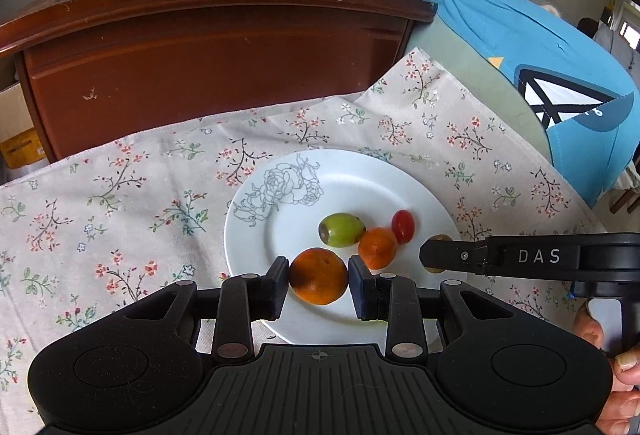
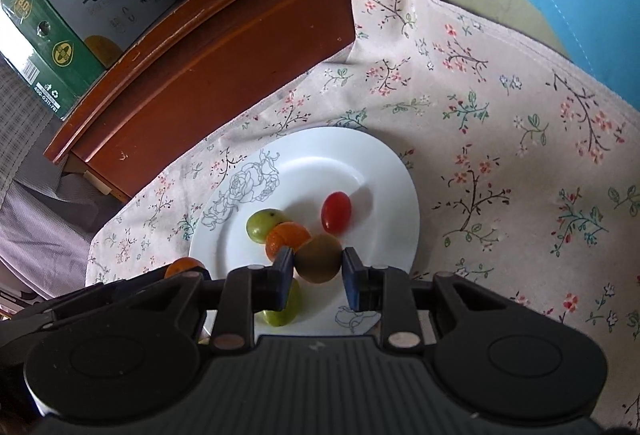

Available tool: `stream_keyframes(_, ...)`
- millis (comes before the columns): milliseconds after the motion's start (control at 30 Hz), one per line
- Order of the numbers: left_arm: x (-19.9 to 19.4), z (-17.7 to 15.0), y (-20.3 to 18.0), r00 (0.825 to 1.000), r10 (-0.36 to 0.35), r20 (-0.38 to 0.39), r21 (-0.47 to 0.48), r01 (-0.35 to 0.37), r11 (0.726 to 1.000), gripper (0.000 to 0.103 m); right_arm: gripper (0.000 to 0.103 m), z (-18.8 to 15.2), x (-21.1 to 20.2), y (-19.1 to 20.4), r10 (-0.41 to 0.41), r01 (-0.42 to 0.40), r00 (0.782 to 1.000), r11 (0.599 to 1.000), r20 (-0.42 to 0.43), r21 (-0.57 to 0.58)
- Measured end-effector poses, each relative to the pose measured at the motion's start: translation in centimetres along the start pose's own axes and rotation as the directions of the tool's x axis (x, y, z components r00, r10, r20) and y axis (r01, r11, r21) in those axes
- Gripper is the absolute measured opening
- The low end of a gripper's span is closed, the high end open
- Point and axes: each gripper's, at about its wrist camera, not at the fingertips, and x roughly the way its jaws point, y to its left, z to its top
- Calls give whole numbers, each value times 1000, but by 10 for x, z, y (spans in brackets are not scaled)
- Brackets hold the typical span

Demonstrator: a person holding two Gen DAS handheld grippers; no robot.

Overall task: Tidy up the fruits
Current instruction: 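Carry mandarin and kiwi over the white plate and open both grippers, then withdraw both open grippers from the plate back toward the fruit row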

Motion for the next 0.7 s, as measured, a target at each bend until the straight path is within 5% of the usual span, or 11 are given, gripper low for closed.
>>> stream_keyframes(167, -1, 2, -3, 1000, -9, 14, 1, 9, 1000, 31, 30, 2, -2, 1, 9, -9, 1000, 1000, 24, -1)
stream_keyframes(333, -20, 10, -7, 996, 14, 86, 18, -16, 1000, 76, 34, 5, -8, 6, 35, -34, 998, 999, 57, -22)
stream_keyframes(700, -61, 12, 7, 991, 90, 95, 34, -93, 995, 84, 42, -9, -16, 37, 32, -18, 997, 977, 66, -212)
